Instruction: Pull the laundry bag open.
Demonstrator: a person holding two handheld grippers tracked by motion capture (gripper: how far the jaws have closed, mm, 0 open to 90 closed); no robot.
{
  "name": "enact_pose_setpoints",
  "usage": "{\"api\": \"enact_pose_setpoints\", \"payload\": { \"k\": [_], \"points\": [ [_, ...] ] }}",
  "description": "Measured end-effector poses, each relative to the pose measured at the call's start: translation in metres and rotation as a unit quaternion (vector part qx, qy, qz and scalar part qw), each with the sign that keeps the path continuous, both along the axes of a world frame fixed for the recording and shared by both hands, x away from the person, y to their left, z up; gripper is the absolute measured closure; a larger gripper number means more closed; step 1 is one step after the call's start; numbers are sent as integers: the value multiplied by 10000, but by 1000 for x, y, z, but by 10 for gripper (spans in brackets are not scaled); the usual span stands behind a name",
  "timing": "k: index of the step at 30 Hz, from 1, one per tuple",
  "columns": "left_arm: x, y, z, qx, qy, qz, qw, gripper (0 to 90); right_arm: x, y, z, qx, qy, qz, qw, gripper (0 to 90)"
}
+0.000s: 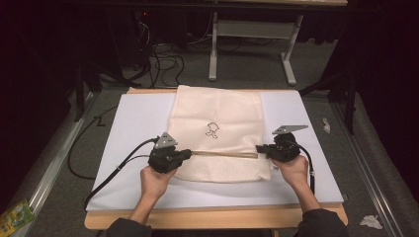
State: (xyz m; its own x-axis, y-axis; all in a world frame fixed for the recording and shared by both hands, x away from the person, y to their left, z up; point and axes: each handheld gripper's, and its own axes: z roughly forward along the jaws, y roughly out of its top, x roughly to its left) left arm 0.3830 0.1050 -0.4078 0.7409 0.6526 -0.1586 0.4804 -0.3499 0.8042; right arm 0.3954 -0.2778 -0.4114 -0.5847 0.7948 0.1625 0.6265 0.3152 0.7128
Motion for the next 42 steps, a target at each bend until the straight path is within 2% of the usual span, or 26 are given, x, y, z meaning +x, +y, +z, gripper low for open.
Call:
{"api": "enact_pose_setpoints", "payload": {
  "k": [4, 6, 12, 19, 26, 37, 42],
  "points": [
    [-1, -2, -2, 2, 22, -29, 10000, 875, 2, -3, -1, 106, 50, -74, 9999, 887],
    [-2, -3, -3, 31, 27, -56, 10000, 875, 3, -3, 0, 18, 20, -115, 9999, 887],
    [-3, -5, -2, -100, 84, -88, 9999, 875, 4, -5, 3, -37, -3, -199, 9998, 887],
    [-8, -4, 1, -57, -30, -76, 10000, 875, 4, -4, 6, -144, -48, -207, 9997, 887],
    [-8, 3, 6, -43, -77, -10, 10000, 875, 3, -6, 7, -73, -99, -205, 9997, 887],
    [-7, 14, 10, -38, -119, 82, 9999, 875, 3, -8, 6, -136, -101, -275, 9995, 887],
    [-8, 21, 12, -108, -137, 160, 9997, 875, 3, -10, 6, -156, -120, -284, 9994, 887]
  ]
}}
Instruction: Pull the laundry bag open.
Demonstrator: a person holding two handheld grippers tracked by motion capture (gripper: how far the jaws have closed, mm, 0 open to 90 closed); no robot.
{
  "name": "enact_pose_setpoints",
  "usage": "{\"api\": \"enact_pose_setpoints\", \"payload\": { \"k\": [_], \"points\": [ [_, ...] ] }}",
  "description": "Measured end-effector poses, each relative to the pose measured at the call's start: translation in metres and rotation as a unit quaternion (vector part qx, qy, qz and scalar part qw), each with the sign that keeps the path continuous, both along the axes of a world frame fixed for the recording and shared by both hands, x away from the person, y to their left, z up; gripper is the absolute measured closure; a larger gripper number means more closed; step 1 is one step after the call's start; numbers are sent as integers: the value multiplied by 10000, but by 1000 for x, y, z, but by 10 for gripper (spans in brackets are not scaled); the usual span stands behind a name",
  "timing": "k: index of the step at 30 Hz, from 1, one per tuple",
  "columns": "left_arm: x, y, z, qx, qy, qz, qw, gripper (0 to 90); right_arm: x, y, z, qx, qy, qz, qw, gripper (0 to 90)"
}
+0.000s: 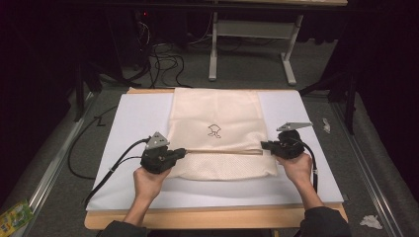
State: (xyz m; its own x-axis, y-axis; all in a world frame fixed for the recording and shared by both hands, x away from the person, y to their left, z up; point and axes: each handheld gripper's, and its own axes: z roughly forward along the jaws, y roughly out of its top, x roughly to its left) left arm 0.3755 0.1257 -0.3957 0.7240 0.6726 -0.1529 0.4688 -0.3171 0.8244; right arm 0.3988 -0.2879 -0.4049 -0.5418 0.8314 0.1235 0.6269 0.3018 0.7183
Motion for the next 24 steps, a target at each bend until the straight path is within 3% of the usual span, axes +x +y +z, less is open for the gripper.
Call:
{"api": "enact_pose_setpoints", "payload": {
  "k": [10, 24],
  "points": [
    [-1, 7, 3, 26, -70, 95, 9999, 875, 0, -2, 0, -10, 12, -24, 10000, 886],
    [0, 15, 3, -6, -24, 160, 9999, 875, -1, -3, 0, -58, 17, -25, 10000, 887]
  ]
}}
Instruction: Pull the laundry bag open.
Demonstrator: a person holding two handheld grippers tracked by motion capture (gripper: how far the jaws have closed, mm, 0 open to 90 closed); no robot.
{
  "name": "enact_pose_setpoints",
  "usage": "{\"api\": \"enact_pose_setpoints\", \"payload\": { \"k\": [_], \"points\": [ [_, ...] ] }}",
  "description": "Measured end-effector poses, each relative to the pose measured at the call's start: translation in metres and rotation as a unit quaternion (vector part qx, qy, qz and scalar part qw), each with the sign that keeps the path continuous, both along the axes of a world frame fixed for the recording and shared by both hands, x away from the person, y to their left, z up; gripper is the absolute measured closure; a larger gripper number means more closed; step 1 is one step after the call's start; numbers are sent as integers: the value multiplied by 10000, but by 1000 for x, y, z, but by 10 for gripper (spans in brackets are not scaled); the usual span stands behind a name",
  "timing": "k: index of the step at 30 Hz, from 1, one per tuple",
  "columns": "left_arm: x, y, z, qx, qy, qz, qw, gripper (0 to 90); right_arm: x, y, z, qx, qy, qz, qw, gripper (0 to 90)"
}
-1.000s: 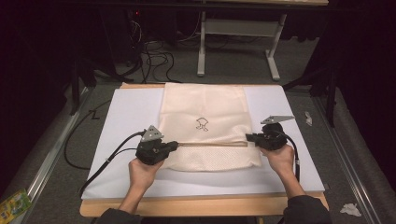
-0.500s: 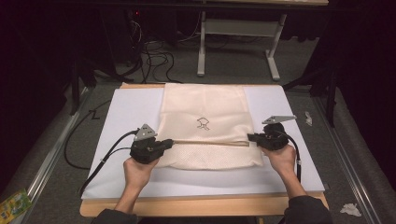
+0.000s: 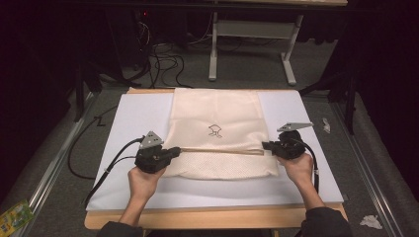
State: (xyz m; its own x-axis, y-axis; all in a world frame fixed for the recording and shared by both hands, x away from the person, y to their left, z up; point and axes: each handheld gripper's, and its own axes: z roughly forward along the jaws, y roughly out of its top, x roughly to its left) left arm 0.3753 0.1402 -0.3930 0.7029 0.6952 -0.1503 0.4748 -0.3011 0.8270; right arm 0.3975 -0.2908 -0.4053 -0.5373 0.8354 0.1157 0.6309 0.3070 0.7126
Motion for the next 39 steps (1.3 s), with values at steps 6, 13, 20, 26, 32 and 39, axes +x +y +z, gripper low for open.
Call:
{"api": "enact_pose_setpoints", "payload": {
  "k": [6, 13, 20, 26, 32, 39],
  "points": [
    [0, 7, 1, -13, 7, 46, 10000, 875, 0, -1, -1, -14, 20, -2, 10000, 887],
    [-2, 14, 2, 64, -67, 161, 9998, 875, 0, -2, -3, -61, 20, -31, 10000, 887],
    [-3, 27, 2, 107, -44, 325, 9994, 875, -1, -5, -3, -71, 22, -65, 10000, 887],
    [-6, 35, 3, 105, -35, 400, 9991, 875, 0, -6, -5, -81, 9, -63, 9999, 887],
    [-7, 37, 4, 118, -80, 431, 9990, 875, -1, -8, -4, -40, -24, -103, 9999, 887],
    [-9, 45, 3, 135, -60, 506, 9986, 874, -4, -14, -7, 57, -55, -174, 9998, 887]
  ]
}}
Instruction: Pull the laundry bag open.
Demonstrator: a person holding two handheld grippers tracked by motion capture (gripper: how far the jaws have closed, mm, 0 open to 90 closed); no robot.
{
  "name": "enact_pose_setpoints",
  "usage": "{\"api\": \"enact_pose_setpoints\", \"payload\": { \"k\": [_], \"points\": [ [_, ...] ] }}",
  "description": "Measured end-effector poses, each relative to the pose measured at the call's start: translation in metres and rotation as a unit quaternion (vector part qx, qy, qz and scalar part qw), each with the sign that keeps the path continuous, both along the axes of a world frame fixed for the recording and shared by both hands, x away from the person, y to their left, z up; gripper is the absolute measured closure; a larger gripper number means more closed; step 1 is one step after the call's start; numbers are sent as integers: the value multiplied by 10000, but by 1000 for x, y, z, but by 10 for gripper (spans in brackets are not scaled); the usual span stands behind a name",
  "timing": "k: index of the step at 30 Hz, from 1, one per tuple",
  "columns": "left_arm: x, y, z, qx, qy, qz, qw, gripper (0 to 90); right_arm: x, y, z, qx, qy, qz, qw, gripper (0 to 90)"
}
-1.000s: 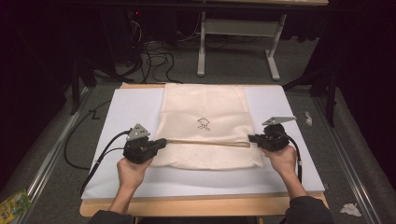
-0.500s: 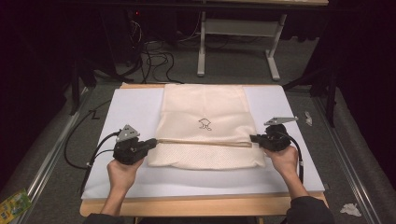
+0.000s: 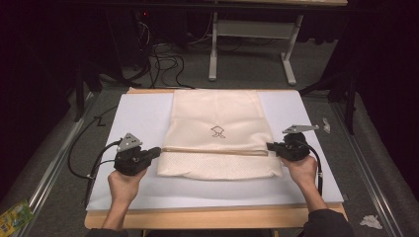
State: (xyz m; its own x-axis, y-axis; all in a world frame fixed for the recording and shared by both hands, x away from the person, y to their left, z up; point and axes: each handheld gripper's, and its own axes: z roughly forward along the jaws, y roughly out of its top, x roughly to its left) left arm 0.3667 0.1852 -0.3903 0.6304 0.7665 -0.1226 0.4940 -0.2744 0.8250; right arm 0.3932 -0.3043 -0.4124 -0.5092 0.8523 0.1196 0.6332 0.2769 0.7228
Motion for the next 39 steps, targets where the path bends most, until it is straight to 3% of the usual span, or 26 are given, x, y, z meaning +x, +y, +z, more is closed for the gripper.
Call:
{"api": "enact_pose_setpoints", "payload": {
  "k": [2, 4, 12, 16, 19, 39],
  "points": [
    [-1, 1, -1, 116, -43, 69, 9999, 876, 0, 0, -1, -56, -14, -6, 10000, 887],
    [-1, 5, -3, -29, 6, 43, 10000, 876, -1, -1, -2, -85, 7, -9, 10000, 887],
    [-7, 6, -8, 123, 22, 63, 9999, 876, -6, -3, -1, -63, 0, 16, 10000, 887],
    [-12, -5, -9, 572, -116, 77, 9983, 875, -8, -2, -4, -131, 108, 40, 9998, 886],
    [-11, -2, -10, 407, -55, 80, 9991, 875, -9, -3, -5, -114, 142, 27, 9998, 886],
    [-9, 0, -18, 359, 240, 46, 9991, 874, -16, -2, -18, -51, 213, 31, 9998, 879]
  ]
}}
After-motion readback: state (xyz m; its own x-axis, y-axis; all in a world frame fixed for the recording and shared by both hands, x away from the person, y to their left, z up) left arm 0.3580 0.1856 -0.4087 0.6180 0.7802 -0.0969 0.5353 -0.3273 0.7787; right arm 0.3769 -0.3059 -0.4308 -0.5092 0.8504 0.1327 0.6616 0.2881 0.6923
